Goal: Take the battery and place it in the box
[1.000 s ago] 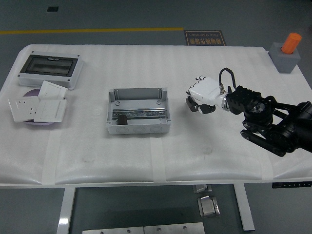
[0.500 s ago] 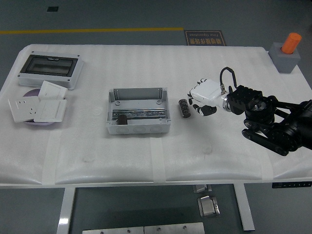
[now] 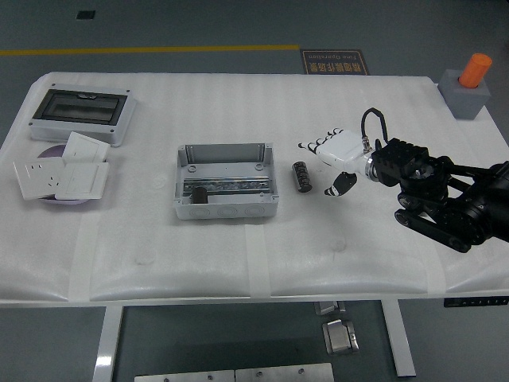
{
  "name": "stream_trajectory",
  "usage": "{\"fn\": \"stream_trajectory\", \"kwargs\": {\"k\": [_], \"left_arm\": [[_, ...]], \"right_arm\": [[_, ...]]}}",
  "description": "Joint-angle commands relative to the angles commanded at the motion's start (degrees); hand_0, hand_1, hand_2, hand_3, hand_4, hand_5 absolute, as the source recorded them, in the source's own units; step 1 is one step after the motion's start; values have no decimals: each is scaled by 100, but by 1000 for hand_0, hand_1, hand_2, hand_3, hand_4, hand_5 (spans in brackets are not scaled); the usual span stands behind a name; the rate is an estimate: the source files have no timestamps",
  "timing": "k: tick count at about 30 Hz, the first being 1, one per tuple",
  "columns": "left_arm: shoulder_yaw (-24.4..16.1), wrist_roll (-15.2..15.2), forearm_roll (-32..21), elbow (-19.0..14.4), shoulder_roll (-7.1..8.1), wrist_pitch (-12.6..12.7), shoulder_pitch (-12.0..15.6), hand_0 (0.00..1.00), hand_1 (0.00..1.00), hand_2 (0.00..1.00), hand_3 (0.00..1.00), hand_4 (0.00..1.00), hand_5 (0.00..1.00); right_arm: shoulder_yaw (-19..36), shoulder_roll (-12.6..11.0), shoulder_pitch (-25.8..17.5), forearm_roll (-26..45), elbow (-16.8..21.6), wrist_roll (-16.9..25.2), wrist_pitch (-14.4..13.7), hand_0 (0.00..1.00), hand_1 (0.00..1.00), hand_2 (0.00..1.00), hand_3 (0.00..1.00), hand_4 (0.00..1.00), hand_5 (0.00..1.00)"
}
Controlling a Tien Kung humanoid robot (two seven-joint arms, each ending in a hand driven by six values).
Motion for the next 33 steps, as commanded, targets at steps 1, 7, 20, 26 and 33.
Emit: {"fn": "stream_trajectory", "kwargs": {"k": [1, 7, 20, 26, 33], "left_arm": [[-2, 0, 3, 0, 1, 0, 0, 611, 652, 455, 505, 446, 505], [17, -1, -12, 0, -7, -1, 4, 611, 652, 454, 505, 445, 503], [69, -9, -34, 0, -3, -4, -5, 611, 652, 451, 504, 443, 498], [172, -36, -110, 0, 3, -1, -34, 611, 652, 451, 504, 443, 495], [68, -12, -4, 0, 25, -13, -34, 611, 652, 451, 504, 442, 492]], "right_arm": [[11, 10, 6, 0, -11, 2, 13, 998, 915, 998, 998, 961, 352], [80, 118, 36, 36, -101, 31, 93, 998, 922, 998, 998, 956, 352], [261, 385, 79, 187, -343, 136, 293, 998, 920, 998, 998, 981, 382], [361, 488, 41, 218, -570, 215, 344, 998, 913, 997, 998, 987, 397], [533, 623, 21, 181, -785, 354, 474, 998, 874, 908, 998, 974, 412]]}}
